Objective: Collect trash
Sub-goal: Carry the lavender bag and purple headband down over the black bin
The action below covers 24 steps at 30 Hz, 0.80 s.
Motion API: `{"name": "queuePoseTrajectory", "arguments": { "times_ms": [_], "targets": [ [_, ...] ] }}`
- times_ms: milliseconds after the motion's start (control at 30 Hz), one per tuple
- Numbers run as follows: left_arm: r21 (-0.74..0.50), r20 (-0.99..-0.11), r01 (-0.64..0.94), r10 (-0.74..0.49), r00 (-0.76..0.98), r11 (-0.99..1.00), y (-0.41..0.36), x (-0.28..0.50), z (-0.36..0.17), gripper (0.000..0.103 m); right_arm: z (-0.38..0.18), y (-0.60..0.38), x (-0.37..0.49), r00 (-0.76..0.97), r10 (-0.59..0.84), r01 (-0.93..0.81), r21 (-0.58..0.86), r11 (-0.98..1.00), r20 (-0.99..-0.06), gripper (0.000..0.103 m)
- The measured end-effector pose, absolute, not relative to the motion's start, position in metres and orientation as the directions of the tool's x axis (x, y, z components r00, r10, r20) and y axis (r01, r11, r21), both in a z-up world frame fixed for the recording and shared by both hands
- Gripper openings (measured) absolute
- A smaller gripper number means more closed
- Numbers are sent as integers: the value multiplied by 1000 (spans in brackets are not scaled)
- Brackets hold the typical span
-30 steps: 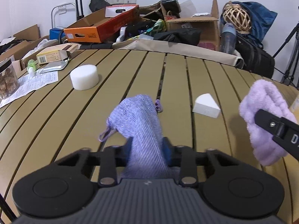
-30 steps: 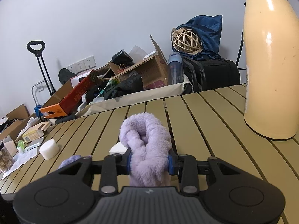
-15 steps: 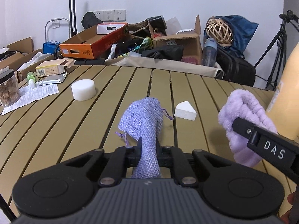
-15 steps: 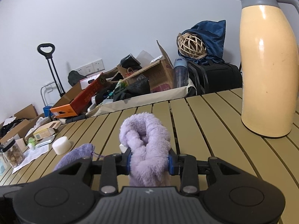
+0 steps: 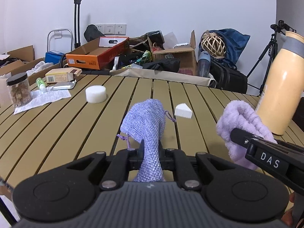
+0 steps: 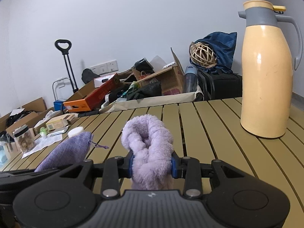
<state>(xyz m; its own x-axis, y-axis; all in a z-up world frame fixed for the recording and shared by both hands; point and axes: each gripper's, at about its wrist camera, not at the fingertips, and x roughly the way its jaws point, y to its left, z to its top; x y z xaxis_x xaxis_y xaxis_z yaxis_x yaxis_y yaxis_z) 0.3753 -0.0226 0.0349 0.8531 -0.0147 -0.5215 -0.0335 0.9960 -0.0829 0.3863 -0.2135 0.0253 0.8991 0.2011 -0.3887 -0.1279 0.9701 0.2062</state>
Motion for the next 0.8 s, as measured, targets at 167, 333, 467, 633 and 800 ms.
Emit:
{"name": "queuePoseTrajectory", "arguments": {
  "times_ms": [167, 333, 467, 633, 800],
  "targets": [
    [-90, -507, -15, -33, 861, 996, -18, 347, 31, 10, 19, -208, 361, 892, 215, -151, 187, 971, -398, 34],
    [-79, -485, -8, -32, 874, 997, -14, 318, 28, 10, 16, -207, 332, 890, 218, -160, 171, 972, -400, 34],
    [-72, -480, -5, -30, 877, 997, -10, 296, 23, 10, 11, -209, 307, 887, 230, -172, 176, 969, -400, 34],
    [-51, -482, -13, -13, 876, 999, -7, 269, 14, 10, 2, -208, 279, 878, 255, -198, 178, 964, -404, 34],
    [-36, -480, -7, -12, 877, 999, -3, 241, 5, 10, -10, -208, 248, 868, 276, -217, 184, 959, -414, 34]
  ]
}}
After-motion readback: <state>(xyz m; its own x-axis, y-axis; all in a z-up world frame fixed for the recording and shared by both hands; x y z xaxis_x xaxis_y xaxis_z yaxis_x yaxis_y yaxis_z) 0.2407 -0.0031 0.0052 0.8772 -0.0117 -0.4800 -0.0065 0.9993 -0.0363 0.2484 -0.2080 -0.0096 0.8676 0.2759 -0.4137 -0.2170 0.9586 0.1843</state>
